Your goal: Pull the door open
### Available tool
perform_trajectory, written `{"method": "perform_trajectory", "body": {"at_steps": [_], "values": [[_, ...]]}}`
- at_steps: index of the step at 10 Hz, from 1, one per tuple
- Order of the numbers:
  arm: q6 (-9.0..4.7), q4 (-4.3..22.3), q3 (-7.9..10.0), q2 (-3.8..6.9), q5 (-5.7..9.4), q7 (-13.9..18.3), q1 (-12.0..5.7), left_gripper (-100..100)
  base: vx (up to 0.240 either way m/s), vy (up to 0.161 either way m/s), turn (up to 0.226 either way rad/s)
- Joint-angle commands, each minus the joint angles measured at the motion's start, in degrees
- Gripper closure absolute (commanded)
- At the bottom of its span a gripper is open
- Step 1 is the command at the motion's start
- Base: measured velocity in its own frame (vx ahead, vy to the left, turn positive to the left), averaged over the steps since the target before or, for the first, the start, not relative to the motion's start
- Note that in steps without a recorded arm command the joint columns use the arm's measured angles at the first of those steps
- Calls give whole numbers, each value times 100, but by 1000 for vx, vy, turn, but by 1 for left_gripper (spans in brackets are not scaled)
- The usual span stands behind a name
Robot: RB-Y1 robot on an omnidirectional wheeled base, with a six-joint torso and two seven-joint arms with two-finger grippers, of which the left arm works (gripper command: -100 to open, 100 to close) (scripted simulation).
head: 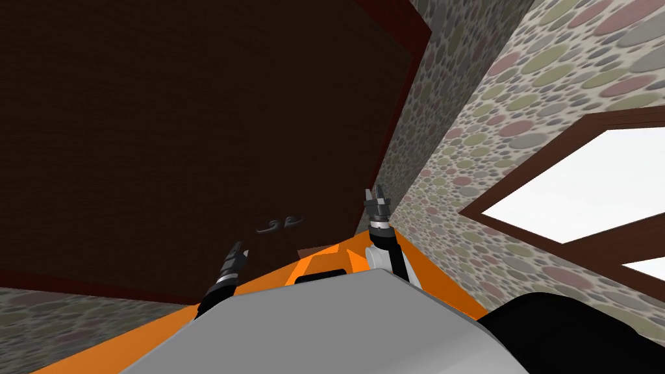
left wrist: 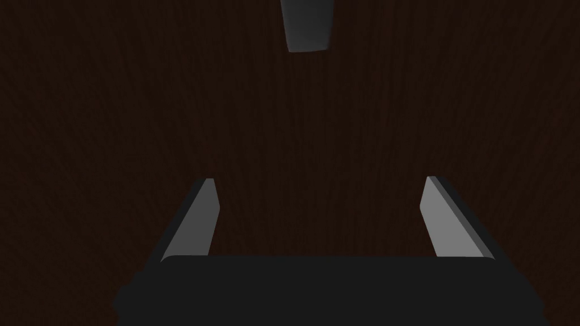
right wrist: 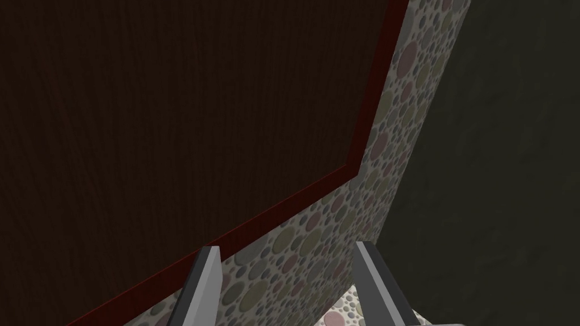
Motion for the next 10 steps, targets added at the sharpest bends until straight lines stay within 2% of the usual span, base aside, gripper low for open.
{"method": "perform_trajectory", "body": {"at_steps": [1, 2, 3, 4, 5, 10], "values": [[-38, -5, -53, -113, -19, -18, -150, -100, 200, 35, -253], [-38, -5, -53, -113, -19, -18, -150, -100, 155, -18, -115], [-52, -49, -140, -219, -60, -26, -275, -100, 142, -90, -169], [18, -147, -90, -180, -37, -40, -178, -100, 73, -47, -39], [18, -147, -90, -180, -37, -40, -178, 100, -7, 7, 39], [18, -147, -90, -180, -37, -40, -178, 100, -12, 6, -7]]}}
